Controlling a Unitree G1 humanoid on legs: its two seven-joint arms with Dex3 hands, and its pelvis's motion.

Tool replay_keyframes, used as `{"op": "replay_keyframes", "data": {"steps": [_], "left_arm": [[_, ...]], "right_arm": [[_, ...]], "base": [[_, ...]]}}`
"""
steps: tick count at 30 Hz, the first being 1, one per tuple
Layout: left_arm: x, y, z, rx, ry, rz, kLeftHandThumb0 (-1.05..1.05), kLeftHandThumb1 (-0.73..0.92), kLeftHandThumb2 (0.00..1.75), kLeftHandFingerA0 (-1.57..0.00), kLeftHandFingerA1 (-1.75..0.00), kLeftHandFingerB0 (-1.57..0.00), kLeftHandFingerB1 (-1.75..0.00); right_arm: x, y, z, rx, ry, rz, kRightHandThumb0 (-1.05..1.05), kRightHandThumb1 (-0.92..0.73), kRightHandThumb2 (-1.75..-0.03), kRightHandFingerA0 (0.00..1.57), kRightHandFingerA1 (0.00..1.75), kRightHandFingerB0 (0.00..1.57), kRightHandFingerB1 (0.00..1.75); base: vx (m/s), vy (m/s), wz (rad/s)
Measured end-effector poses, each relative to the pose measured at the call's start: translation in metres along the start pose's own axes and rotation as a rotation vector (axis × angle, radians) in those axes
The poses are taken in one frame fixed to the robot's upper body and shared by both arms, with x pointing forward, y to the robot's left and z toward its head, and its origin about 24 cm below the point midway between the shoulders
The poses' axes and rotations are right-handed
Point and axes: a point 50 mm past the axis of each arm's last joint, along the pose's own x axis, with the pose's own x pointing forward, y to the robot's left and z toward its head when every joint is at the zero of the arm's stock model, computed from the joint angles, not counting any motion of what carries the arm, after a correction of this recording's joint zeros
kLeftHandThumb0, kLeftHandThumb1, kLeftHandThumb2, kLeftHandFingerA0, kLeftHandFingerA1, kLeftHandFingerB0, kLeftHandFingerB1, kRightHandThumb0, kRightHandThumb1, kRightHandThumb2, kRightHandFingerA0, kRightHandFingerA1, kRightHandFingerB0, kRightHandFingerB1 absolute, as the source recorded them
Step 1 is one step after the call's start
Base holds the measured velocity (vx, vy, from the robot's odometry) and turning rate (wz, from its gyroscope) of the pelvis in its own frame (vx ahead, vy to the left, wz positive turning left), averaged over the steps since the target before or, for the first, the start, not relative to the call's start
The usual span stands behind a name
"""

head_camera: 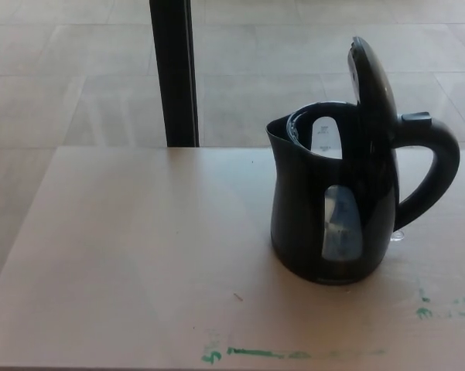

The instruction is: The robot uses its right hand to push down on the lid of a kettle kept in the middle of the desk to close it

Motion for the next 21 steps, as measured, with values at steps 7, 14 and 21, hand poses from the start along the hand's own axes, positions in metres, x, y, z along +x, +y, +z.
{"op": "replay_keyframes", "data": {"steps": [7,14,21], "left_arm": [[0.0,-0.001,-0.002,-0.039,-0.001,-0.026,-0.67,0.64,0.6,-0.53,-0.49,-0.31,-0.34],[-0.001,0.001,-0.004,-0.071,-0.002,-0.048,-0.67,0.66,0.6,-0.49,-0.48,-0.27,-0.31],[-0.004,0.006,-0.006,-0.064,0.004,-0.056,-0.7,0.66,0.61,-0.52,-0.5,-0.27,-0.31]], "right_arm": [[0.023,0.057,0.082,-0.022,-0.287,0.192,-0.87,-0.89,-0.68,0.22,0.38,0.15,0.26],[0.028,0.126,0.155,-0.098,-0.479,0.415,-0.83,-0.71,-1.06,0.12,0.5,0.05,0.33],[0.039,0.176,0.174,-0.272,-0.477,0.563,-0.9,-0.9,-0.69,0.2,0.39,0.12,0.25]], "base": [[0.0,0.0,0.0],[0.0,0.0,0.0],[0.0,0.0,0.0]]}}
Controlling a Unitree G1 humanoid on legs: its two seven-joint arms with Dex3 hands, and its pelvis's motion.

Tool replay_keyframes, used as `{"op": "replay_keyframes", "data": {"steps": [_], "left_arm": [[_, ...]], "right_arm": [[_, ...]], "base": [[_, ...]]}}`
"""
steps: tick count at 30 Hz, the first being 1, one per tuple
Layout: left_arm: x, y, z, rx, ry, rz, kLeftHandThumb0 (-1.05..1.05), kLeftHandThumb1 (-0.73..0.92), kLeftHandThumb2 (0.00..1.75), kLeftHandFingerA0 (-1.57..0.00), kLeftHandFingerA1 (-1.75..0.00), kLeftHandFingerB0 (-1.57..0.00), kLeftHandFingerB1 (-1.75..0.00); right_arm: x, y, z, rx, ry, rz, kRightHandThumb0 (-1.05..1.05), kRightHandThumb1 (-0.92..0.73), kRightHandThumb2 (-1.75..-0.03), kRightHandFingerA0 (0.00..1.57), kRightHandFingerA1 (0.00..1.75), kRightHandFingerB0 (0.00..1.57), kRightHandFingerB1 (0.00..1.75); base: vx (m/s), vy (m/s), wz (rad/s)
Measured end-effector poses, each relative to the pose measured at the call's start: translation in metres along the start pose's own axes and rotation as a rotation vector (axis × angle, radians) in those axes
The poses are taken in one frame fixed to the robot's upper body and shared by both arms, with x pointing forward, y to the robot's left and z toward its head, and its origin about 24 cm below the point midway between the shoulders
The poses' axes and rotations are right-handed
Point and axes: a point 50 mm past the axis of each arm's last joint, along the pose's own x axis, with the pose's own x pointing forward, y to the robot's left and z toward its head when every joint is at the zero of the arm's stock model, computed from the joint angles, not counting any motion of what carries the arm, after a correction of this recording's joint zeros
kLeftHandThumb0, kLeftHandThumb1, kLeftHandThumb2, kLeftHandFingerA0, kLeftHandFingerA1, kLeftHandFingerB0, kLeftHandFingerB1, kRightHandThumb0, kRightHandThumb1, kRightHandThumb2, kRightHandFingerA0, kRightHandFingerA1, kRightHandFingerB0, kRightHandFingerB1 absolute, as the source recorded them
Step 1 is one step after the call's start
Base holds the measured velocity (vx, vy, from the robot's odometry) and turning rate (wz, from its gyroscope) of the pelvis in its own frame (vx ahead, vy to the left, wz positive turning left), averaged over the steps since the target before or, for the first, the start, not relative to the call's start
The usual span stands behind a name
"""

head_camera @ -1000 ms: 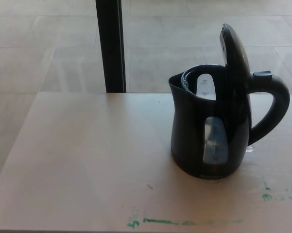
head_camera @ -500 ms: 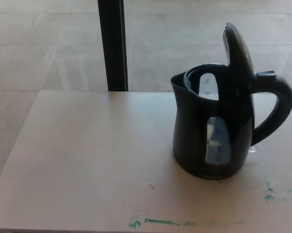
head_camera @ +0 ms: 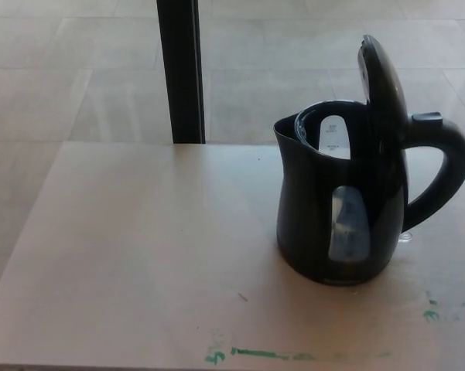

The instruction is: The robot uses its right hand to push down on the lid of a kettle kept in the middle of the desk to close it

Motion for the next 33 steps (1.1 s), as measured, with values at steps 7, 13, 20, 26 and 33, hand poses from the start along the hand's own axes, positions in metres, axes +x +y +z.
{"op": "replay_keyframes", "data": {"steps": [7,13,20,26,33], "left_arm": [[0.0,0.0,-0.001,0.005,0.002,-0.003,-0.7,0.53,0.91,-0.47,-0.6,-0.21,-0.45],[-0.001,0.001,-0.001,0.003,0.0,-0.006,-0.7,0.67,0.61,-0.54,-0.51,-0.29,-0.32],[-0.001,0.001,0.001,0.011,-0.005,-0.006,-0.77,0.55,0.9,-0.52,-0.59,-0.27,-0.45],[-0.002,0.002,0.002,0.013,-0.005,-0.002,-0.7,0.68,0.61,-0.51,-0.46,-0.28,-0.32],[-0.002,0.003,0.001,0.01,0.003,0.002,-0.68,0.66,0.6,-0.5,-0.45,-0.29,-0.32]], "right_arm": [[0.026,0.037,0.011,-0.143,0.009,0.151,-0.88,-0.69,-1.09,0.16,0.52,0.09,0.37],[0.048,0.054,0.022,-0.263,0.017,0.213,-0.95,-0.89,-0.67,0.21,0.42,0.15,0.29],[0.07,0.064,0.03,-0.378,0.04,0.251,-0.91,-0.85,-0.66,0.28,0.43,0.22,0.29],[0.082,0.069,0.041,-0.481,0.031,0.273,-0.9,-0.85,-0.67,0.28,0.42,0.23,0.29],[0.082,0.084,0.04,-0.614,0.002,0.342,-0.86,-0.84,-0.66,0.25,0.4,0.23,0.28]], "base": [[0.0,0.0,0.0],[0.0,0.0,0.0],[0.0,0.0,0.0],[0.0,0.0,0.0],[0.0,0.0,0.0]]}}
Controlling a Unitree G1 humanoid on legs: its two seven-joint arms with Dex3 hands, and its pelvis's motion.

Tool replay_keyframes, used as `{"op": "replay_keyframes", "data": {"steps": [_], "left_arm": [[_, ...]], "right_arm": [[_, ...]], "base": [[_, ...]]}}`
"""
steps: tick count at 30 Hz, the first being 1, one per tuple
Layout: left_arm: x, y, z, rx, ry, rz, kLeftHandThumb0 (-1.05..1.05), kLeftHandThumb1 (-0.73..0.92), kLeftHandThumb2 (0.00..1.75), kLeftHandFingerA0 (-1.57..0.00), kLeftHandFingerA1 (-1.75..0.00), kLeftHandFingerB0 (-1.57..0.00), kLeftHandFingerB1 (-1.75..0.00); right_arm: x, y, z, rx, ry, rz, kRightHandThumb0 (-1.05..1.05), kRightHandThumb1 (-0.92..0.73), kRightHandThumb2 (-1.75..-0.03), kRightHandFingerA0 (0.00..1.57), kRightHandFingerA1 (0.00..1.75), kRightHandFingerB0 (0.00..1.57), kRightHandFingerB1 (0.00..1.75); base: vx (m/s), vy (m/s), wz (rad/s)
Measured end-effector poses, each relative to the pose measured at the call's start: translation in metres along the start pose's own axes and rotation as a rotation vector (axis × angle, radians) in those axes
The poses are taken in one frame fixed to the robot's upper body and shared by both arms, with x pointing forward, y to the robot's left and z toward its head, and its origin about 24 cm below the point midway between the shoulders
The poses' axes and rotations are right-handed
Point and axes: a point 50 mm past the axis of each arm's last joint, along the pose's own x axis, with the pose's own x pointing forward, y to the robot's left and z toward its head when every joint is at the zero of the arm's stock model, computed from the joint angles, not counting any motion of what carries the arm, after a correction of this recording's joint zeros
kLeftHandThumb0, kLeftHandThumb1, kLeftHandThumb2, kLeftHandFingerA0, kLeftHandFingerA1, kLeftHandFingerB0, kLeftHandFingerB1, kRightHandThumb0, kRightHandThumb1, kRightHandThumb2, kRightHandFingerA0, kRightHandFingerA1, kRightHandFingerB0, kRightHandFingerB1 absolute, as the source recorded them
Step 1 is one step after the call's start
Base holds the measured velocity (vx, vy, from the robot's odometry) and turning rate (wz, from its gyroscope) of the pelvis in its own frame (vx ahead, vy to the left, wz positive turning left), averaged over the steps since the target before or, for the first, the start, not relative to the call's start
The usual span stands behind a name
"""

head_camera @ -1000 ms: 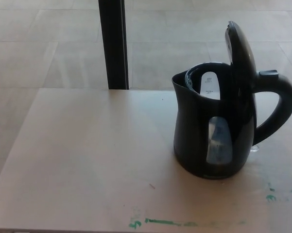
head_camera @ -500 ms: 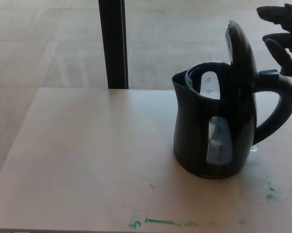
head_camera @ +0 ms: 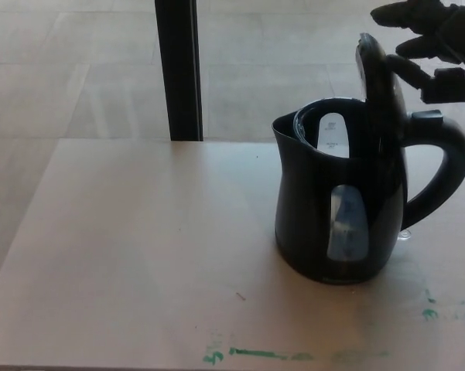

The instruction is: The robot uses its right hand to push down on the lid of a kettle kept in the middle of the desk to close it

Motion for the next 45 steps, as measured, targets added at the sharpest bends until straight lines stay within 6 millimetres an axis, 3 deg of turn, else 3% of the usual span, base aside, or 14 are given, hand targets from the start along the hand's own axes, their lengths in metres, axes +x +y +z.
{"op": "replay_keyframes", "data": {"steps": [1,4,8,9,15,16,20,21,22,35,37,39,40,45], "left_arm": [[0.0,0.0,0.0,-0.001,0.0,0.0,-0.72,0.53,0.9,-0.46,-0.56,-0.26,-0.46],[0.001,-0.001,0.0,0.007,0.005,0.001,-0.69,0.64,0.6,-0.54,-0.44,-0.33,-0.32],[0.001,-0.001,0.0,0.003,0.006,0.002,-0.71,0.52,0.9,-0.49,-0.59,-0.23,-0.45],[0.001,-0.001,0.0,0.003,0.006,0.0,-0.69,0.65,0.6,-0.56,-0.48,-0.34,-0.33],[0.001,-0.001,0.001,-0.002,-0.001,0.0,-0.69,0.64,0.6,-0.5,-0.44,-0.29,-0.32],[0.001,-0.001,0.001,-0.003,-0.002,0.0,-0.68,0.63,0.59,-0.49,-0.44,-0.28,-0.32],[0.002,-0.002,0.003,-0.016,-0.012,-0.002,-0.74,0.53,0.87,-0.52,-0.59,-0.24,-0.44],[0.002,-0.002,0.004,-0.021,-0.016,-0.003,-0.67,0.61,0.59,-0.6,-0.48,-0.32,-0.32],[0.002,-0.002,0.005,-0.026,-0.02,-0.003,-0.74,0.54,0.89,-0.5,-0.57,-0.26,-0.46],[0.002,-0.002,0.006,0.001,-0.013,-0.014,-0.75,0.72,0.62,-0.49,-0.41,-0.21,-0.3],[0.002,-0.002,0.007,0.009,-0.012,-0.017,-0.79,0.58,0.93,-0.45,-0.55,-0.18,-0.44],[0.002,-0.002,0.008,0.01,-0.014,-0.018,-0.77,0.7,0.62,-0.53,-0.46,-0.24,-0.3],[0.002,-0.002,0.008,0.01,-0.014,-0.019,-0.89,0.62,0.94,-0.46,-0.53,-0.18,-0.42],[0.002,-0.002,0.009,0.01,-0.014,-0.02,-0.76,0.72,0.62,-0.52,-0.44,-0.22,-0.3]], "right_arm": [[0.0,0.002,0.0,-0.015,-0.003,0.01,-0.88,-0.85,-0.67,0.25,0.38,0.23,0.28],[0.001,0.019,-0.002,-0.083,-0.005,0.071,-0.9,-0.86,-0.67,0.18,0.39,0.18,0.28],[0.003,0.032,-0.001,-0.152,0.003,0.142,-0.92,-0.89,-0.68,0.16,0.42,0.15,0.32],[0.003,0.034,-0.001,-0.168,0.005,0.155,-0.93,-0.89,-0.68,0.18,0.4,0.16,0.3],[0.005,0.043,0.005,-0.254,-0.004,0.188,-0.91,-0.89,-0.68,0.21,0.43,0.16,0.3],[0.005,0.044,0.005,-0.264,-0.003,0.193,-0.88,-0.69,-1.08,0.17,0.53,0.1,0.44],[0.01,0.05,0.012,-0.343,-0.009,0.223,-0.91,-0.9,-0.68,0.23,0.46,0.15,0.31],[0.011,0.05,0.014,-0.365,-0.011,0.228,-0.88,-0.69,-1.08,0.19,0.53,0.09,0.43],[0.013,0.052,0.016,-0.39,-0.013,0.234,-0.88,-0.68,-1.07,0.19,0.52,0.11,0.43],[0.032,0.069,0.049,-0.693,-0.036,0.316,-0.91,-0.87,-0.68,0.23,0.47,0.19,0.3],[0.032,0.073,0.048,-0.715,-0.034,0.323,-0.89,-0.85,-0.67,0.24,0.45,0.21,0.29],[0.03,0.077,0.045,-0.724,-0.026,0.32,-0.89,-0.85,-0.68,0.22,0.46,0.18,0.3],[0.03,0.078,0.044,-0.723,-0.023,0.318,-0.89,-0.86,-0.68,0.2,0.46,0.17,0.31],[0.027,0.081,0.038,-0.723,-0.007,0.3,-0.9,-0.86,-0.67,0.19,0.51,0.15,0.34]], "base": [[0.0,0.0,0.0],[0.0,0.0,0.0],[0.0,0.0,0.0],[0.0,0.0,0.0],[0.0,0.0,0.0],[0.0,0.0,0.0],[0.0,0.0,0.0],[0.0,0.0,0.0],[0.0,0.0,0.0],[0.0,0.0,0.0],[0.0,0.0,0.0],[0.0,0.0,0.0],[0.0,0.0,0.0],[0.0,0.0,0.0]]}}
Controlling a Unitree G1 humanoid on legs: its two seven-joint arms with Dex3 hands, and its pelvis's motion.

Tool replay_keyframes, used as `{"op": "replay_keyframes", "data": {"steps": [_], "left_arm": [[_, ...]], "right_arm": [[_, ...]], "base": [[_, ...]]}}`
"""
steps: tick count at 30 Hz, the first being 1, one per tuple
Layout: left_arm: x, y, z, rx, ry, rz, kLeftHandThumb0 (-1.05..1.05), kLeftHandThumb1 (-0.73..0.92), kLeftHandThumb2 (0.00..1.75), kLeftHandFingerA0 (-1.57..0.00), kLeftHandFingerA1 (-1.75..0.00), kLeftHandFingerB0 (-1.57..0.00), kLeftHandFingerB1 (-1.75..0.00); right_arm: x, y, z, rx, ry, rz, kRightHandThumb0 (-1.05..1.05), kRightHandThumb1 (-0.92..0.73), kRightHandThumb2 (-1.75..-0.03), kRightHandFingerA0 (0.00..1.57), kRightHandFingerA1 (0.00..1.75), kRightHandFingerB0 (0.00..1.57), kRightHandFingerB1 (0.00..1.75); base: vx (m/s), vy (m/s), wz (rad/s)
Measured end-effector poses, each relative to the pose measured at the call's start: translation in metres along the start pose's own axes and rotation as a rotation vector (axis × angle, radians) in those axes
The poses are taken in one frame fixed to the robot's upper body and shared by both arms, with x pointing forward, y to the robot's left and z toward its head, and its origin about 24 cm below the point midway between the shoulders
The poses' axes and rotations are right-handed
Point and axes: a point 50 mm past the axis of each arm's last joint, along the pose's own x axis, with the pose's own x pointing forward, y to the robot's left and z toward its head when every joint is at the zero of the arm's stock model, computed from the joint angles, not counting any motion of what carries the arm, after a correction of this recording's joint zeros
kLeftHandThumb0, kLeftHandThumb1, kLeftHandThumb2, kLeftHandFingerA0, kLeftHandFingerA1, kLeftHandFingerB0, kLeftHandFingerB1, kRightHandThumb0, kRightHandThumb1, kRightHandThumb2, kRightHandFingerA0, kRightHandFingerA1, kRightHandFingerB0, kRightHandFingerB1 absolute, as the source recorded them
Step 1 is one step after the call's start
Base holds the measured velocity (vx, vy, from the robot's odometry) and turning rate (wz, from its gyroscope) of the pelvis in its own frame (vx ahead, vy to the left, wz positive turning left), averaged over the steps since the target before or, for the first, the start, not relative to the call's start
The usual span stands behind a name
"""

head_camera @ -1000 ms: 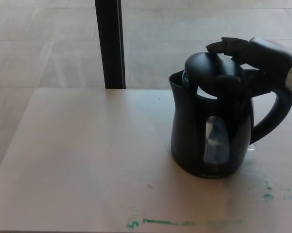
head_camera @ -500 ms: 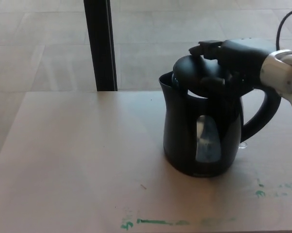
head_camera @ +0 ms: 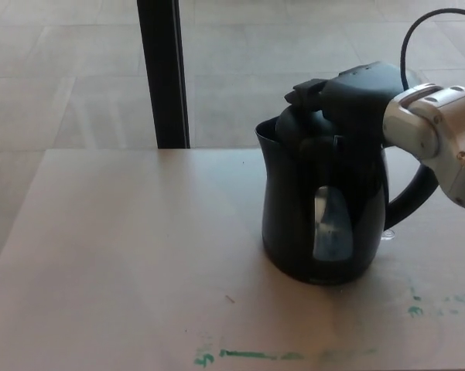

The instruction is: The robot uses its right hand to push down on the lid of a kettle kept in the middle of the desk to close it

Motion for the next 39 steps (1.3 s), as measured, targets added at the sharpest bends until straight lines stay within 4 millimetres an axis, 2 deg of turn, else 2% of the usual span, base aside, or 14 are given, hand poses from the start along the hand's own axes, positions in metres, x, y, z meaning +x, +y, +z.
{"op": "replay_keyframes", "data": {"steps": [2,5,6,7,9,12,19,20,21,22,27,28,33,39], "left_arm": [[0.0,0.0,0.0,-0.001,-0.001,0.0,-0.86,0.63,0.95,-0.46,-0.56,-0.18,-0.43],[0.0,0.0,0.0,0.0,0.0,-0.003,-0.75,0.72,0.63,-0.53,-0.45,-0.24,-0.31],[0.0,0.0,0.0,0.0,0.0,-0.004,-0.82,0.61,0.94,-0.47,-0.56,-0.18,-0.43],[0.0,0.0,0.0,0.0,0.0,-0.004,-0.75,0.72,0.62,-0.53,-0.47,-0.23,-0.31],[-0.001,0.001,-0.001,0.0,0.002,-0.004,-0.83,0.63,0.95,-0.42,-0.55,-0.13,-0.43],[-0.001,0.001,-0.003,0.004,0.007,-0.005,-0.84,0.61,0.93,-0.43,-0.55,-0.14,-0.42],[-0.002,0.001,-0.002,0.003,0.002,-0.013,-0.77,0.71,0.62,-0.49,-0.43,-0.22,-0.31],[-0.002,0.001,-0.001,0.004,-0.001,-0.014,-0.76,0.7,0.61,-0.48,-0.43,-0.22,-0.31],[-0.002,0.001,-0.001,0.003,-0.002,-0.015,-0.85,0.59,0.92,-0.44,-0.54,-0.16,-0.43],[-0.002,0.001,-0.002,0.002,-0.002,-0.016,-0.75,0.7,0.61,-0.48,-0.42,-0.21,-0.3],[-0.002,0.001,-0.004,-0.005,0.005,-0.013,-0.81,0.58,0.93,-0.43,-0.55,-0.18,-0.43],[-0.002,0.002,-0.004,-0.006,0.005,-0.012,-0.74,0.7,0.62,-0.45,-0.43,-0.25,-0.31],[-0.002,0.002,-0.005,-0.014,0.003,-0.014,-0.8,0.57,0.9,-0.42,-0.56,-0.17,-0.43],[-0.002,0.002,-0.005,-0.017,0.002,-0.015,-0.74,0.69,0.61,-0.52,-0.44,-0.25,-0.31]], "right_arm": [[0.0,0.002,-0.001,0.003,0.007,-0.005,-0.93,-0.9,-0.68,0.15,0.51,0.12,0.35],[-0.001,0.006,-0.003,0.011,0.014,-0.01,-0.87,-0.68,-1.07,0.13,0.53,0.08,0.44],[-0.001,0.007,-0.004,0.015,0.016,-0.011,-0.88,-0.87,-0.68,0.19,0.47,0.16,0.31],[-0.002,0.007,-0.005,0.021,0.017,-0.013,-0.88,-0.88,-0.68,0.2,0.48,0.16,0.31],[-0.002,0.008,-0.006,0.033,0.02,-0.015,-0.85,-0.68,-1.06,0.15,0.52,0.09,0.42],[-0.003,0.007,-0.01,0.07,0.023,-0.025,-0.86,-0.84,-0.67,0.16,0.43,0.16,0.3],[-0.007,-0.012,-0.026,0.264,0.006,-0.056,-0.93,-0.84,-0.67,0.14,0.42,0.14,0.33],[-0.008,-0.017,-0.029,0.293,0.003,-0.065,-0.4,-0.36,-1.03,0.0,0.5,0.0,0.51],[-0.009,-0.022,-0.032,0.315,0.003,-0.074,-0.88,-0.63,-1.02,0.15,0.5,0.09,0.43],[-0.01,-0.026,-0.034,0.335,0.0,-0.085,-0.89,-0.85,-0.67,0.18,0.43,0.1,0.29],[-0.028,-0.06,-0.054,0.464,-0.016,-0.206,-0.9,-0.84,-0.66,0.21,0.41,0.12,0.27],[-0.031,-0.065,-0.057,0.483,-0.019,-0.226,-0.9,-0.86,-0.67,0.19,0.41,0.12,0.28],[-0.055,-0.08,-0.087,0.601,-0.001,-0.326,-0.93,-0.86,-0.67,0.2,0.39,0.14,0.27],[-0.095,-0.059,-0.133,0.695,0.092,-0.382,-0.91,-0.9,-0.68,0.18,0.39,0.12,0.26]], "base": [[0.0,0.0,0.0],[0.0,0.0,0.0],[0.0,0.0,0.0],[0.0,0.0,0.0],[0.0,0.0,0.0],[0.0,0.0,0.0],[0.0,0.0,0.0],[0.0,0.0,0.0],[0.0,0.0,0.0],[-0.02,-0.001,0.07],[0.0,0.0,0.0],[0.0,0.0,0.0],[0.0,0.0,0.0],[0.0,0.0,0.0]]}}
